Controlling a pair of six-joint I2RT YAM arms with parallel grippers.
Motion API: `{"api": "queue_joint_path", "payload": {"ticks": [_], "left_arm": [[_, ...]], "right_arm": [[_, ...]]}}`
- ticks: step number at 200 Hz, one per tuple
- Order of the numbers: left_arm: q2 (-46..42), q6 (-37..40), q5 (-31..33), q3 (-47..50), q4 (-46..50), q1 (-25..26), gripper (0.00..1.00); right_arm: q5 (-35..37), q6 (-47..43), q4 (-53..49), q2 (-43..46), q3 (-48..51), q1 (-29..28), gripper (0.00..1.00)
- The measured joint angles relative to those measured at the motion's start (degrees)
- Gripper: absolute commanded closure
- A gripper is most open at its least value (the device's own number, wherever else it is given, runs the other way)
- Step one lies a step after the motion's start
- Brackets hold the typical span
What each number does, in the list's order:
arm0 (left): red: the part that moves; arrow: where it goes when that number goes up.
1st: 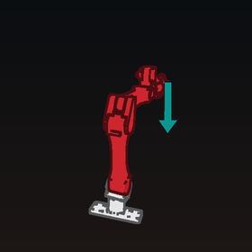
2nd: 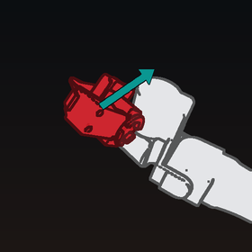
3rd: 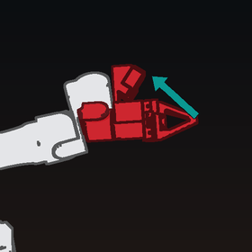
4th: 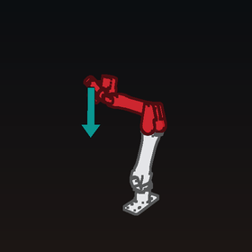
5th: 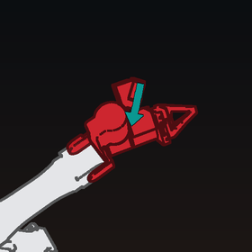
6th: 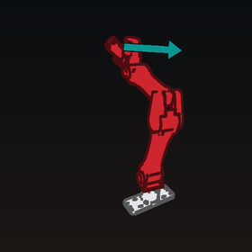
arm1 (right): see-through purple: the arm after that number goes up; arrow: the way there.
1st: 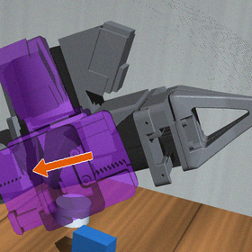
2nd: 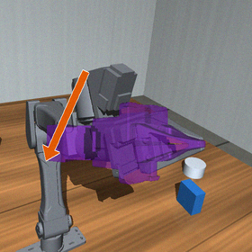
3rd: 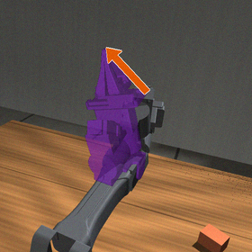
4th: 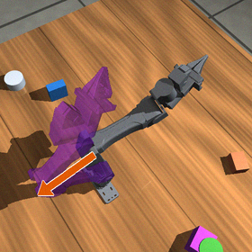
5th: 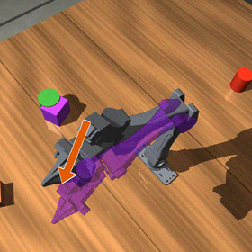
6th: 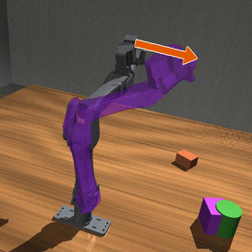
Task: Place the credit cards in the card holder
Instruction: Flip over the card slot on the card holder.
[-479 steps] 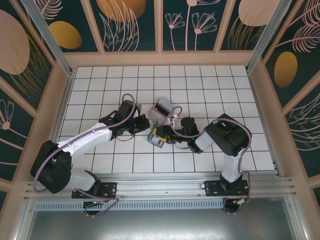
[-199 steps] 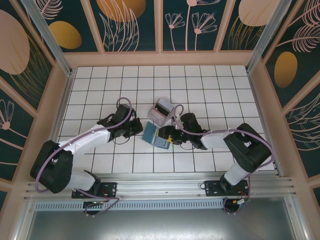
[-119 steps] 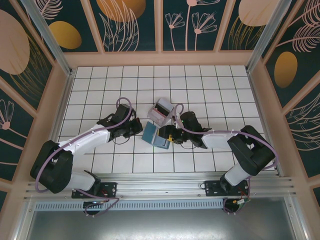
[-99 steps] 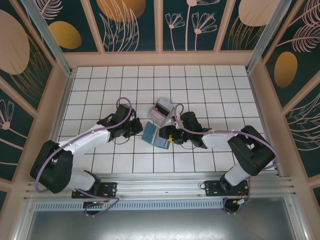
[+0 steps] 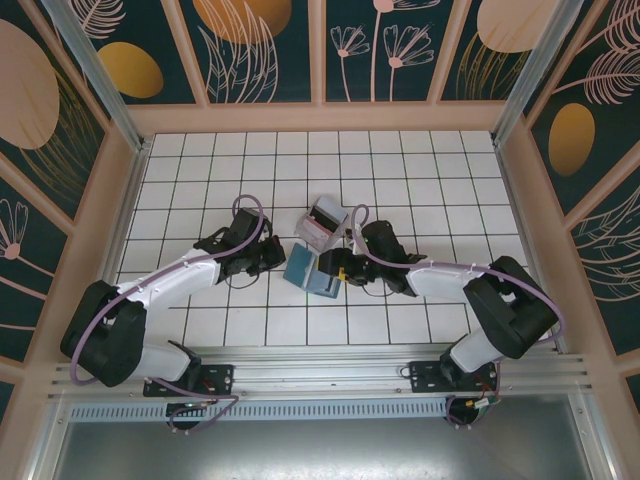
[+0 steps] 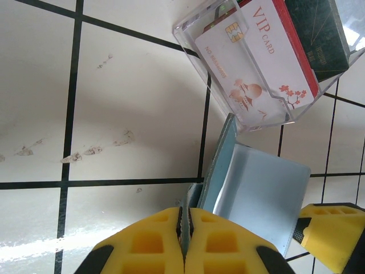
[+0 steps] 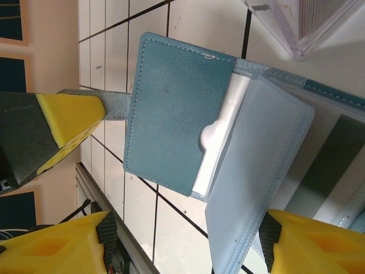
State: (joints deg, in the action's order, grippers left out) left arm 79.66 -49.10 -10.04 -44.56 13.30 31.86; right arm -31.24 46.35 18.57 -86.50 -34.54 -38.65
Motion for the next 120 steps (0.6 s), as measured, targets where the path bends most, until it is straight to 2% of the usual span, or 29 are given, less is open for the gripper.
{"api": "queue_joint_path", "payload": {"ticks": [120], "left_arm": [[0.0,-0.02,-0.2,0.55,-1.11,0.0,1.0]], "right_arm": [[0.92,-1.11,-4.87,1.73,-2.38,0.0,0.3]]}}
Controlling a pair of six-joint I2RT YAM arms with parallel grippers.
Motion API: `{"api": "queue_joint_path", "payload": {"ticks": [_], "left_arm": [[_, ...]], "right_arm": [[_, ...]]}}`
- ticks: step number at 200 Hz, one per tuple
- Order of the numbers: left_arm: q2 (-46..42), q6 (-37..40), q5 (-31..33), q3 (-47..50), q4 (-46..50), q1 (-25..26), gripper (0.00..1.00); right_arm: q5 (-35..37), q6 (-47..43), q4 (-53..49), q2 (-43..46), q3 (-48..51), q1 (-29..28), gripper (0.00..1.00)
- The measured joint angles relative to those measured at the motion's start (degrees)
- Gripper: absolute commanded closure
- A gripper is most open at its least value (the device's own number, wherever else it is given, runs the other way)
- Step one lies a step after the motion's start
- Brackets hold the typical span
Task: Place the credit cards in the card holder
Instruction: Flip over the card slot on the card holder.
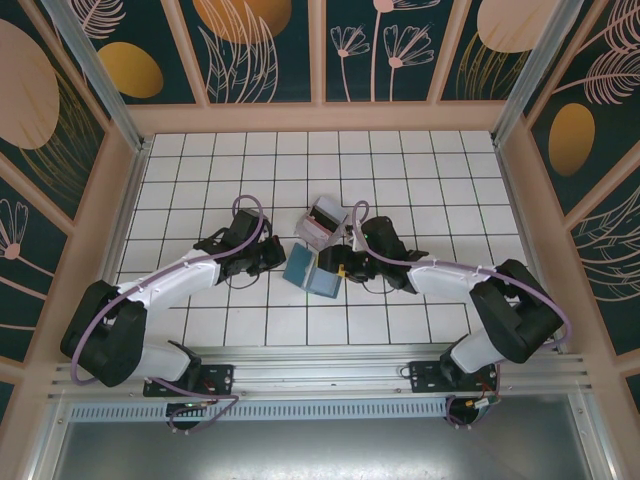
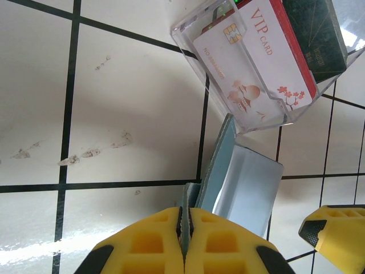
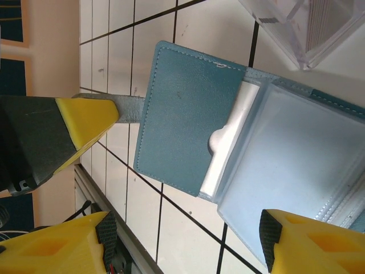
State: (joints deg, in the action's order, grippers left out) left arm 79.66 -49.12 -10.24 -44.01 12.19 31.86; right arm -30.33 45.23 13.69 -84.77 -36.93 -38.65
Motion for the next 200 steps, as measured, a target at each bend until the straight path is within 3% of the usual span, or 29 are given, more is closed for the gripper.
{"api": "queue_joint_path", "payload": {"ticks": [26,59,75,119,161,175,200], "left_arm": [[0.0,0.0,-0.02,0.0,-0.07,0.0,1.0],[0.39,0.81,0.66,0.5,-0.31,0.0,0.55],[0.94,0.92,1.4,0.85,0.02,0.0,0.45],[1.03,2.67,5.35,1.05,3.48,-0.46,0.48],[3.63,3.45,4.24,1.33,2.56,-0.59,0.54],[4.26,3.37,3.67,2.32,1.31,-0.68,0.58],[4.76,2.23,2.25,4.87,-1.51,-0.92,0.74]], "right_arm": [[0.52,-0.5,-0.66,-0.04,-0.28,-0.02,0.3],[1.79,-2.6,-2.14,-3.45,-1.46,-0.07,0.3],[2.27,-3.08,-3.41,-4.7,-1.46,-0.07,0.3],[3.37,-4.76,-4.61,-6.67,-2.14,-0.61,0.3],[3.45,-5.38,-4.83,-7.65,-3.5,-0.79,0.3],[3.5,-5.75,-5.2,-8.17,-4.13,-0.76,0.3],[3.5,-5.97,-5.55,-9.07,-5.29,-0.79,0.3]]}}
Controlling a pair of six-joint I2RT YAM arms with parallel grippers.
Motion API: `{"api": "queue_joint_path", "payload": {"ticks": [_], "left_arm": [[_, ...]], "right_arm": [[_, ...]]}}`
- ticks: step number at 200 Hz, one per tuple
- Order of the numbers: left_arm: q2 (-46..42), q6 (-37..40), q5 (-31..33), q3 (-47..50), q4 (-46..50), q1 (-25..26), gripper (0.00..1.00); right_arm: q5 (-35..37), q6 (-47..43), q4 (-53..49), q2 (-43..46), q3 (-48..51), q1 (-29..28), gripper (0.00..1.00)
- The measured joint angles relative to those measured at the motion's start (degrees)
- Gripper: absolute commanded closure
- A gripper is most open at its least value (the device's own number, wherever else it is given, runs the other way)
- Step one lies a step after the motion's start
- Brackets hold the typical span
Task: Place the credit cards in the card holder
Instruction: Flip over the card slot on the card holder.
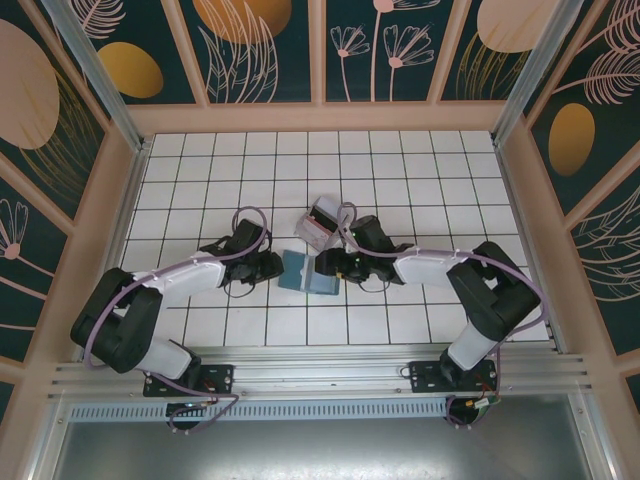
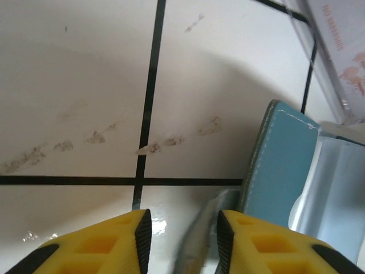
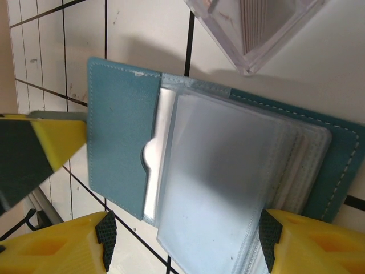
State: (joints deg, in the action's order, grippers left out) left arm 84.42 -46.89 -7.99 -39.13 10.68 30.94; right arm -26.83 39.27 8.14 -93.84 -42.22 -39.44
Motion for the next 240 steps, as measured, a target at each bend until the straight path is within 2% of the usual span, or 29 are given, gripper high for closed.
{"api": "queue_joint_path", "payload": {"ticks": [41,137,240], "left_arm": [[1.29,-0.98,-2.32,3.17,-3.78,0.0,0.78],[1.6,-0.98,-3.63,3.17,-5.86,-0.04,0.78],[1.44,-1.01,-3.58,3.17,-6.19,-0.02,0.77]], "right_arm": [[-0.07,-0.39,-1.4,-1.73,-2.58,-0.7,0.3],[-1.36,-1.44,-4.07,-4.42,-8.22,-3.1,0.3],[-9.55,2.08,4.07,-8.66,-10.34,-4.31,0.3]]}}
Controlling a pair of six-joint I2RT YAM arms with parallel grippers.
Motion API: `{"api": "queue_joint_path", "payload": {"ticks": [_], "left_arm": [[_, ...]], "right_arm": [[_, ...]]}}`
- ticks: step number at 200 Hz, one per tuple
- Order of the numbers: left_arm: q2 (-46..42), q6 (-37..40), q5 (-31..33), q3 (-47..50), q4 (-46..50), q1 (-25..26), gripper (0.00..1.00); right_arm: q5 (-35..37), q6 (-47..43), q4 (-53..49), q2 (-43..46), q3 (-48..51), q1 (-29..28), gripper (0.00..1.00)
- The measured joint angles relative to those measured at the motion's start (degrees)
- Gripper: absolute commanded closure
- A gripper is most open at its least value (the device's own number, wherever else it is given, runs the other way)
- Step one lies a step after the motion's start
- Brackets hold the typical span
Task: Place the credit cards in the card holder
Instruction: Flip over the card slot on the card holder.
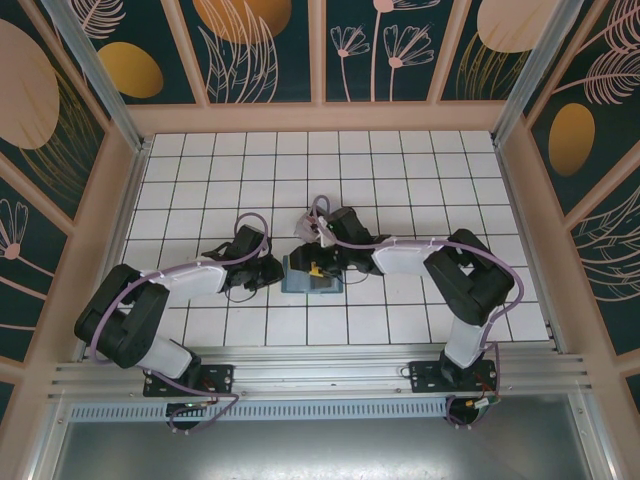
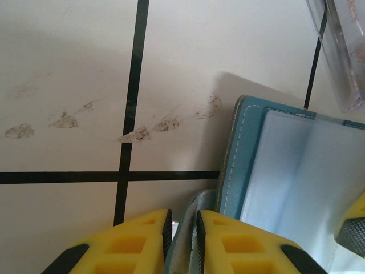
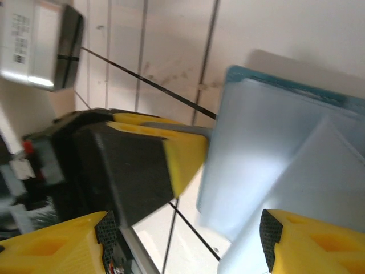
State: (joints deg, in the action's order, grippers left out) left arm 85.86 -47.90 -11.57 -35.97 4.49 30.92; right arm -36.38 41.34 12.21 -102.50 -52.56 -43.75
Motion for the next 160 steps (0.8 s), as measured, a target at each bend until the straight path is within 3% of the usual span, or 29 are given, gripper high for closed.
{"api": "queue_joint_path", "payload": {"ticks": [45,104,123,160], "left_arm": [[-0.5,-0.22,0.02,0.0,0.07,0.0,0.76],[-2.51,-0.42,0.26,0.0,0.55,0.0,0.63],[-3.04,-0.2,0.57,-0.02,1.73,0.0,0.52],[-6.08,0.07,2.93,-0.83,5.66,-0.09,0.44]], "right_arm": [[-1.22,0.74,2.91,-0.66,-3.21,-0.24,0.3],[-1.4,0.42,3.28,-0.66,-3.8,-0.22,0.3],[-1.05,-1.79,0.83,-0.63,-6.32,0.11,0.3],[5.62,-9.84,-8.85,1.68,-10.84,3.78,0.3]]}}
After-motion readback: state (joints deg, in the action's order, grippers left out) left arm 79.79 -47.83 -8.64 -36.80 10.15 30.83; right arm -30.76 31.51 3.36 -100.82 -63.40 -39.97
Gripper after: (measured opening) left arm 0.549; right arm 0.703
